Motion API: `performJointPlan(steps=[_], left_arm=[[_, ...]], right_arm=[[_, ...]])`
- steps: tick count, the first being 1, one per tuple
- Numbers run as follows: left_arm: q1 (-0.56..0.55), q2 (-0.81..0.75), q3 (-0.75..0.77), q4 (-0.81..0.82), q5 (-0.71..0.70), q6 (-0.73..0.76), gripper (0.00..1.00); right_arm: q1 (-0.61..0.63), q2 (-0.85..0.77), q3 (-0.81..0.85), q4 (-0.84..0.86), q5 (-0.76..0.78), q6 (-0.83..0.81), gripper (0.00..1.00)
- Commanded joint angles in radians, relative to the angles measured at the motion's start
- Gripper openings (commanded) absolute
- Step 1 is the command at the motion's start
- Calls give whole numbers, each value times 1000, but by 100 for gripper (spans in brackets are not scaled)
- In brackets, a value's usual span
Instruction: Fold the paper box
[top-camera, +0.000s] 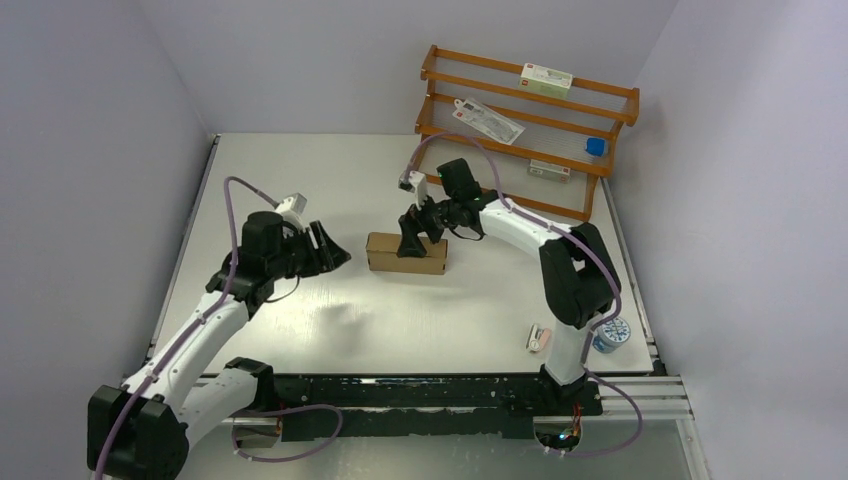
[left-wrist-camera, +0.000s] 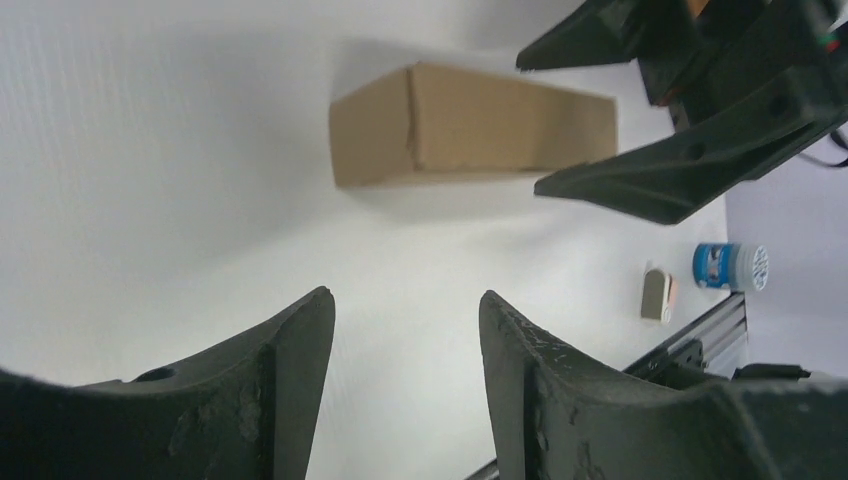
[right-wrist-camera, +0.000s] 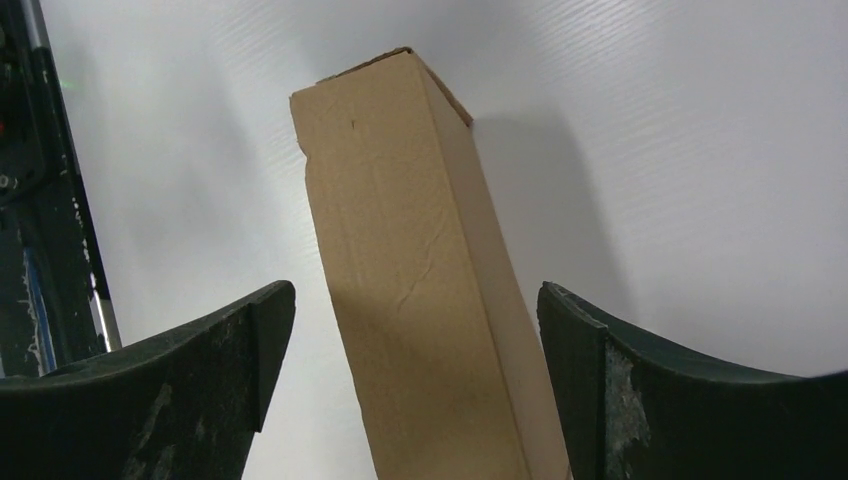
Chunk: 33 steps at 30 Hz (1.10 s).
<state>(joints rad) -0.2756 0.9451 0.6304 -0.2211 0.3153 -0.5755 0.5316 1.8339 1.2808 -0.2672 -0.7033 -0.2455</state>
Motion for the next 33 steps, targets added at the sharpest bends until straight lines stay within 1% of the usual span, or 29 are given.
performJointPlan(steps=[1,8,11,16,19,23,27,29,33], left_arm=[[7,-17,-8,-51,48,21,60],[7,-55,42,-155,-21,80,60],[7,-64,48,-171,-32,93,59],[7,-62,105,-249,-67,141,59],[7,-94,169,-324,-149,178,59],[7,-182,252,-415,-307,233,60],[7,-294,275,-439,-470,261,61],[7,-358,255,-417,-505,280,62],[7,-482,177,-350,-543,282,70]], right_arm=[[14,59,52,-64,-49,-59,92],[19,88,26,-63,-53,-68,78],[47,70,10,-69,19,-77,75],[128,-36,-83,12,271,-84,66],[185,-122,-149,75,445,-100,57],[285,-197,-223,147,669,-128,56],[408,-223,-304,257,884,-191,55],[470,-210,-338,342,1014,-229,55],[580,-144,-376,446,1163,-308,55]])
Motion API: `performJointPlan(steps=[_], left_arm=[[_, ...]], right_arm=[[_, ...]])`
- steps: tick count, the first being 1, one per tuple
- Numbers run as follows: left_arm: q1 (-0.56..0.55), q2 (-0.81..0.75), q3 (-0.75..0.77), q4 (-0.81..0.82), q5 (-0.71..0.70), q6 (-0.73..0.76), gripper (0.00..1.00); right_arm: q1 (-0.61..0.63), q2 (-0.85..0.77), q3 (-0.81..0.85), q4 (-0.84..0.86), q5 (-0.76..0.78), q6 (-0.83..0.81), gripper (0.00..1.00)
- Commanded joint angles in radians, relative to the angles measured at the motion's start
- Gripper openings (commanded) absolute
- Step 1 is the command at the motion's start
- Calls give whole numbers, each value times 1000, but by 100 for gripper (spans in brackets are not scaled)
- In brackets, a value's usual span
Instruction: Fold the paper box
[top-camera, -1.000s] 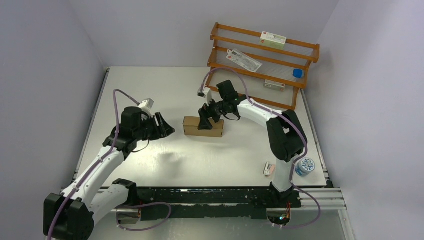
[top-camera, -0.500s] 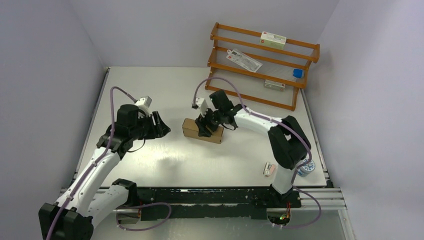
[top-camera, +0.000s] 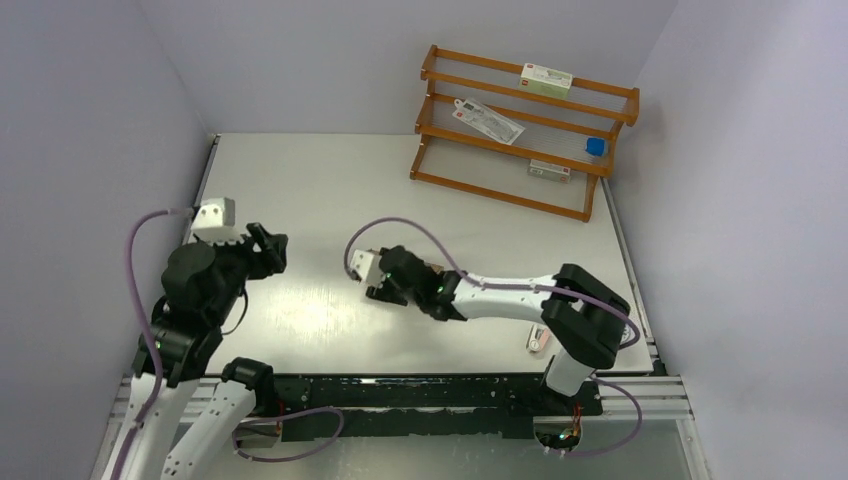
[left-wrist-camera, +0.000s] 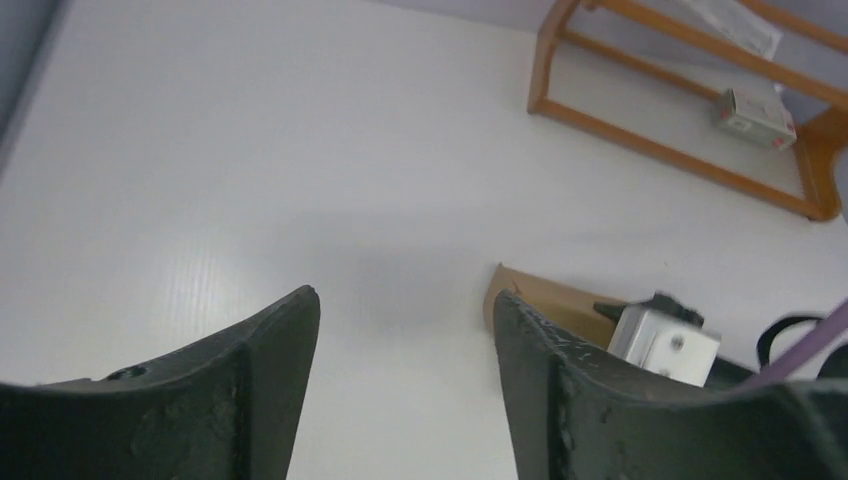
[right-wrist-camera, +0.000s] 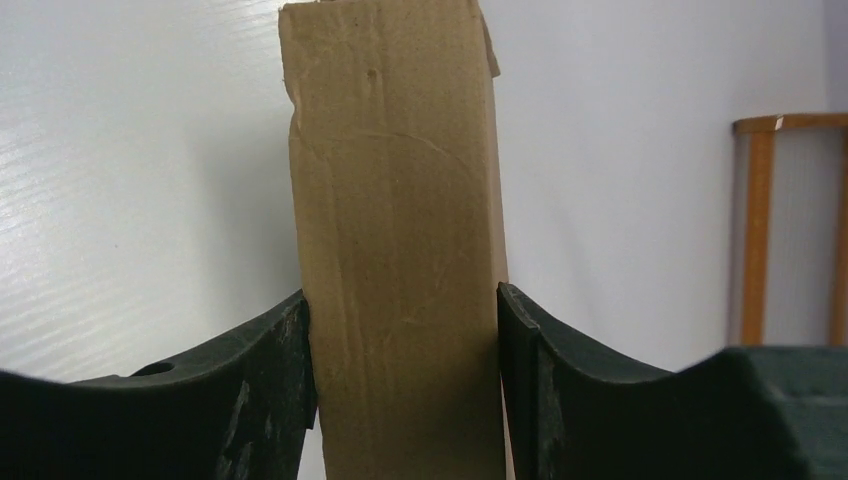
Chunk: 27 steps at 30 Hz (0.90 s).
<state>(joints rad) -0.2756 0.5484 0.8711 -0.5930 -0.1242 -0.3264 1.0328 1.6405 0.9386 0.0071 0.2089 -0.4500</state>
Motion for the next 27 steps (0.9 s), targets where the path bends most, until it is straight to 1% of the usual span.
performJointPlan(steps=[1,4,7,9,11,16,18,20,25,27], left_arm=[[7,-107,-83,34,-102,32,73],[7,-134,-99,29,-106,28,79],[6,-143,-99,26,-134,36,84],[-2,-148,-100,19,-152,33,87],[-11,-159,-102,17,-159,29,89],[-34,-181,-108,20,-164,34,91],[-47,-188,-109,21,-165,36,91],[-70,-194,-109,19,-174,40,91],[-139,-211,-115,27,-184,52,92],[-147,-211,-115,27,-179,55,92]], right_arm=[[98,67,-50,211,276,-136,55],[131,128,-91,326,309,-244,55],[142,176,-81,337,296,-286,59],[142,195,-80,338,290,-300,64],[142,197,-84,316,302,-295,72],[142,157,-85,191,306,-218,87],[142,130,-86,133,291,-162,94],[141,92,-100,96,277,-109,98],[126,4,-131,45,280,-3,100],[119,-41,-136,25,245,64,100]])
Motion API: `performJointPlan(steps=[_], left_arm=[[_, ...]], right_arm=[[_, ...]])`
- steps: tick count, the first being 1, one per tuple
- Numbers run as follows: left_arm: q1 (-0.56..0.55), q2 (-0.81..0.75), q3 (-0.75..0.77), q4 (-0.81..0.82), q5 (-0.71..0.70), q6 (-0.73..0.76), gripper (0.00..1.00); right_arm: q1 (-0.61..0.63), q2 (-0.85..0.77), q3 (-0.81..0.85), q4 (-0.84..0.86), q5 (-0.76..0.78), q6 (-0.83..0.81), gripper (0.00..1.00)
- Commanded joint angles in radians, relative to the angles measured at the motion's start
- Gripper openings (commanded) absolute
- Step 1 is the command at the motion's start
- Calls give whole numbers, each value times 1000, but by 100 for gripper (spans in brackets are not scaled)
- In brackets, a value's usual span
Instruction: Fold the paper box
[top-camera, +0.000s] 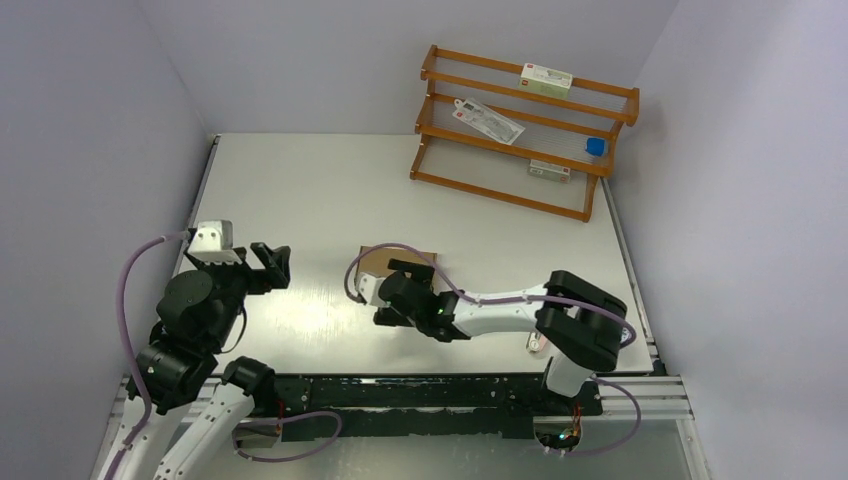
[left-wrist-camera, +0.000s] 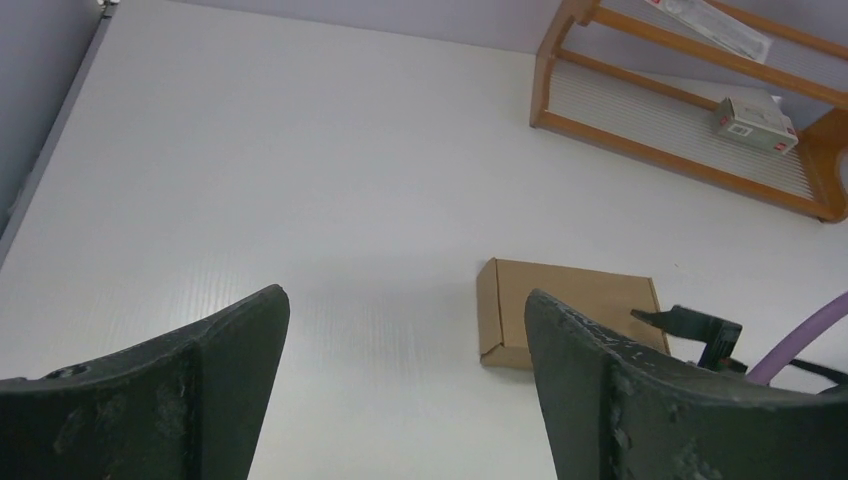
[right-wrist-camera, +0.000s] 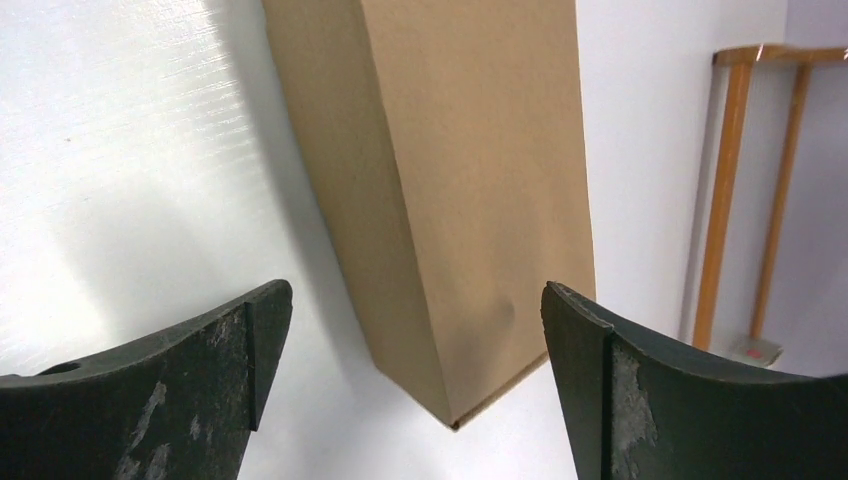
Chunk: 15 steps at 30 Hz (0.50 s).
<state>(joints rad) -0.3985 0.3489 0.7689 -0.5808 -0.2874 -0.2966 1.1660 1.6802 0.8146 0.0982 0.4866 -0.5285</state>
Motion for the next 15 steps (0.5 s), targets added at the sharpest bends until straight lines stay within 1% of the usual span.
performJointPlan(steps=[1,3,5,8,12,15], left_arm=[[-25,-12,-13,15,-13,28,93],[-25,-16,-12,18,-16,33,94],[-25,-22,-8,15,-45,28,97],[-23,-40,-14,27,-88,25,98],[-23,-61,-32,48,-104,17,98],[-23,-64,-18,34,-129,-12,98]], right_arm=[[-22,-106,-17,-72,-45,183,100],[-59,-166,-37,-66,-64,283,100],[-138,-227,-70,-34,-92,377,100],[-272,-330,-90,-20,-148,515,100],[-424,-500,-135,-20,-126,673,100],[-517,-644,-163,-87,-68,777,100]])
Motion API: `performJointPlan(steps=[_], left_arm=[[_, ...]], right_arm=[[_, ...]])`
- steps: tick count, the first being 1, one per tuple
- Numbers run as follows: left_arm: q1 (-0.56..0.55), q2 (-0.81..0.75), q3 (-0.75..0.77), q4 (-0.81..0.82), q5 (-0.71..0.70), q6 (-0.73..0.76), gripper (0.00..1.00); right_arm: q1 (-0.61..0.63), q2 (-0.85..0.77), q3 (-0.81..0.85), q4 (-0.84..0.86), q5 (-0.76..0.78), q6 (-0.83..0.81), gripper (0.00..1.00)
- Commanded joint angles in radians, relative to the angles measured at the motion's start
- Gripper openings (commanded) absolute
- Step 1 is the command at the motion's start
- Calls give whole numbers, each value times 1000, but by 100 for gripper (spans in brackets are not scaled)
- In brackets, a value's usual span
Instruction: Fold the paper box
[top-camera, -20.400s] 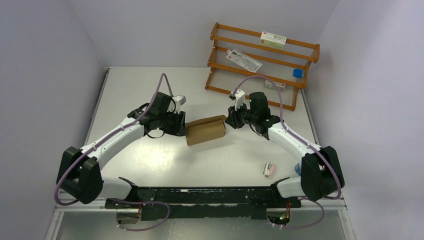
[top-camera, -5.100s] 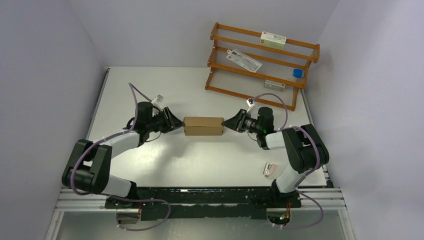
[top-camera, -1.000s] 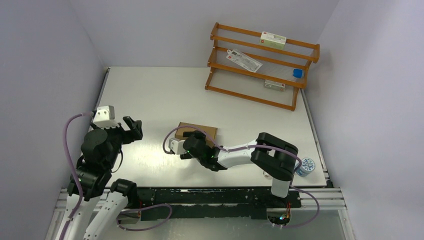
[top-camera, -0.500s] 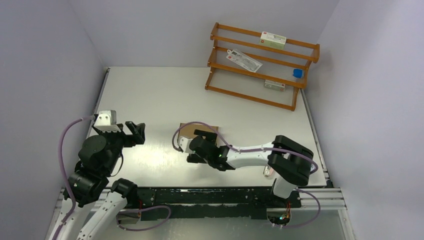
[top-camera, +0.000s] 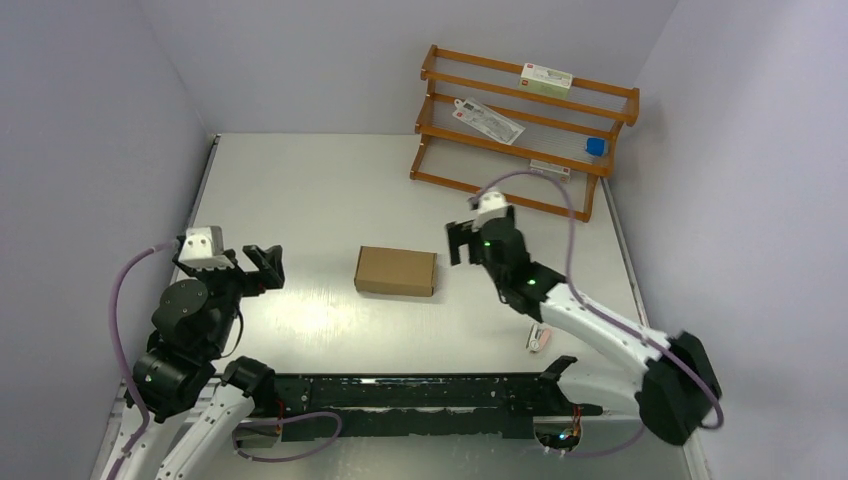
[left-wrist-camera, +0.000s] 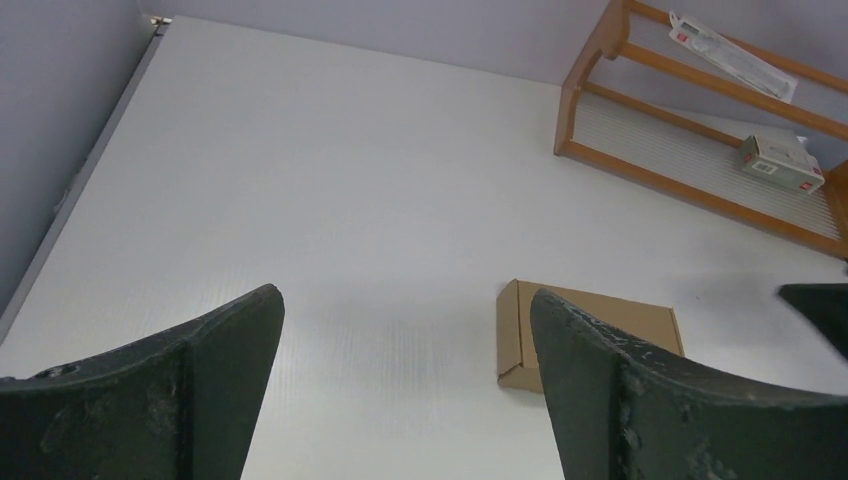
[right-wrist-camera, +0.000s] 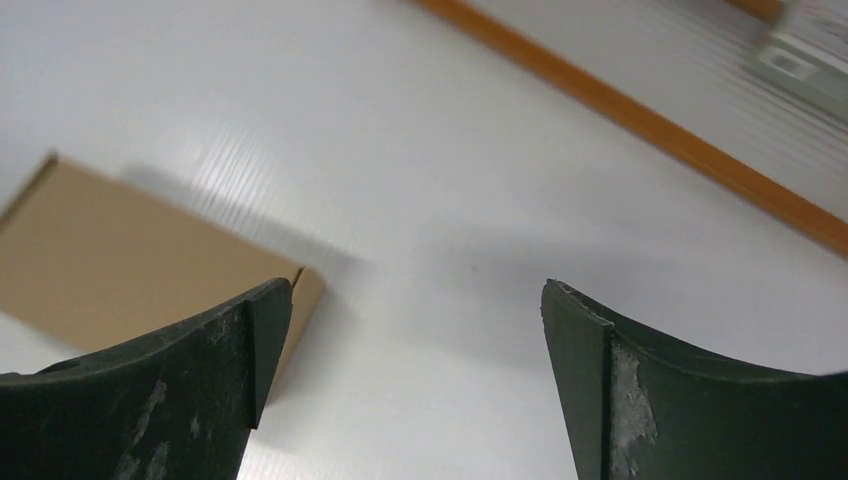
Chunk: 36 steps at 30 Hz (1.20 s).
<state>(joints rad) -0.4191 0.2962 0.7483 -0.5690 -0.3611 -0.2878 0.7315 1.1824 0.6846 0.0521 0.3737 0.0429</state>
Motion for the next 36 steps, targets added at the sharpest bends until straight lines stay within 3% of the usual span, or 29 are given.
performJointPlan(steps=[1,5,9,18,25,36], left_arm=[[-3,-17,6,19,-66,-26,98],[-3,-72,-1,21,-88,-39,98],[-3,-136,6,27,0,-24,98],[-3,-179,-13,44,29,13,98],[2,-86,-9,35,63,21,98],[78,-47,-20,57,163,36,98]], right_arm=[[-104,-190,-41,-77,71,230,100],[-132,-385,-65,-201,148,292,100],[-132,-574,-94,-305,169,326,100],[-132,-894,-143,-358,110,332,100],[-132,-968,-178,-323,125,321,100],[-132,-951,-197,-285,100,298,100]])
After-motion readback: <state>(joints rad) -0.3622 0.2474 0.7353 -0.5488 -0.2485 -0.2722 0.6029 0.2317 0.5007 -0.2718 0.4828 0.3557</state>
